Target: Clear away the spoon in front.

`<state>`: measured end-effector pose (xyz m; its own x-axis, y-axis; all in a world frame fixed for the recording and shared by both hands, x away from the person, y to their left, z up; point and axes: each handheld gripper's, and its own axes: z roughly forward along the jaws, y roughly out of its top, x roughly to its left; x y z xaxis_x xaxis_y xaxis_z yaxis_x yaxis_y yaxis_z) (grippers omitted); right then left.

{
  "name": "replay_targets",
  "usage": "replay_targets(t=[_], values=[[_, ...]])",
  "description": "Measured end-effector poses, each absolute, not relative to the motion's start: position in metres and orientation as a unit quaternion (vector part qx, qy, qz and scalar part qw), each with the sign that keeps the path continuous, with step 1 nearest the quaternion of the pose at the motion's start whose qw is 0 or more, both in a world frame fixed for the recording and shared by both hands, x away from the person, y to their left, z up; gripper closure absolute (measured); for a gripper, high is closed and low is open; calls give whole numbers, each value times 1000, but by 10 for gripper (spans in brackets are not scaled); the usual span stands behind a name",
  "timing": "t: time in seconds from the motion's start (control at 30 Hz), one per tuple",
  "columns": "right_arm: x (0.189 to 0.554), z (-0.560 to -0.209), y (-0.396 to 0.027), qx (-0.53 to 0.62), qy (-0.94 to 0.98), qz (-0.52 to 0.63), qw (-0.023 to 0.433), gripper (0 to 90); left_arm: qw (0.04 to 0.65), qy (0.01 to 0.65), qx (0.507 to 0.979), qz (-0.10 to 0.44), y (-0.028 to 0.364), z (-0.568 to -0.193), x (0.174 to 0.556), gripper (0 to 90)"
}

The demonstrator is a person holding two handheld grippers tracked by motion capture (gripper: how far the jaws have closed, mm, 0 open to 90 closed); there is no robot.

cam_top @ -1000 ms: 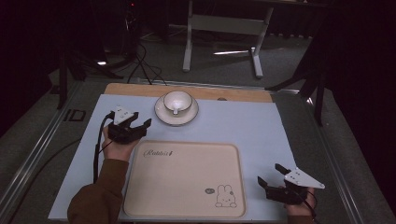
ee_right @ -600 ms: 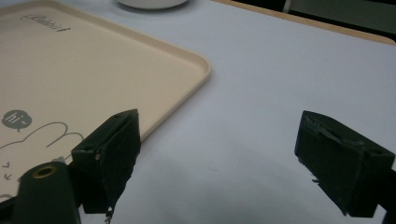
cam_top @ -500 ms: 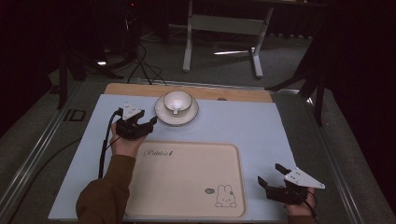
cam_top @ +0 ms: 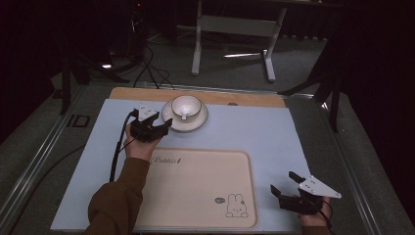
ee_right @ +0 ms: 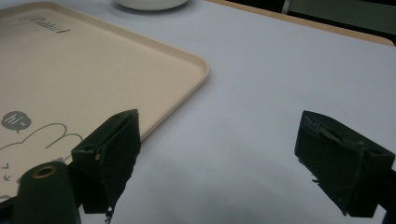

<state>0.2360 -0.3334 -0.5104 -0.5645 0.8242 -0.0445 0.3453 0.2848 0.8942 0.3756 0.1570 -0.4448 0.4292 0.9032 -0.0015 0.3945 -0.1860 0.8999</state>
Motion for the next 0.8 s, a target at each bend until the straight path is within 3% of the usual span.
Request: replay_targets(t=[0.8], values=[[236,-510,-334,386,757,457,263,142,433,462,719,287,139,-440,410,429]])
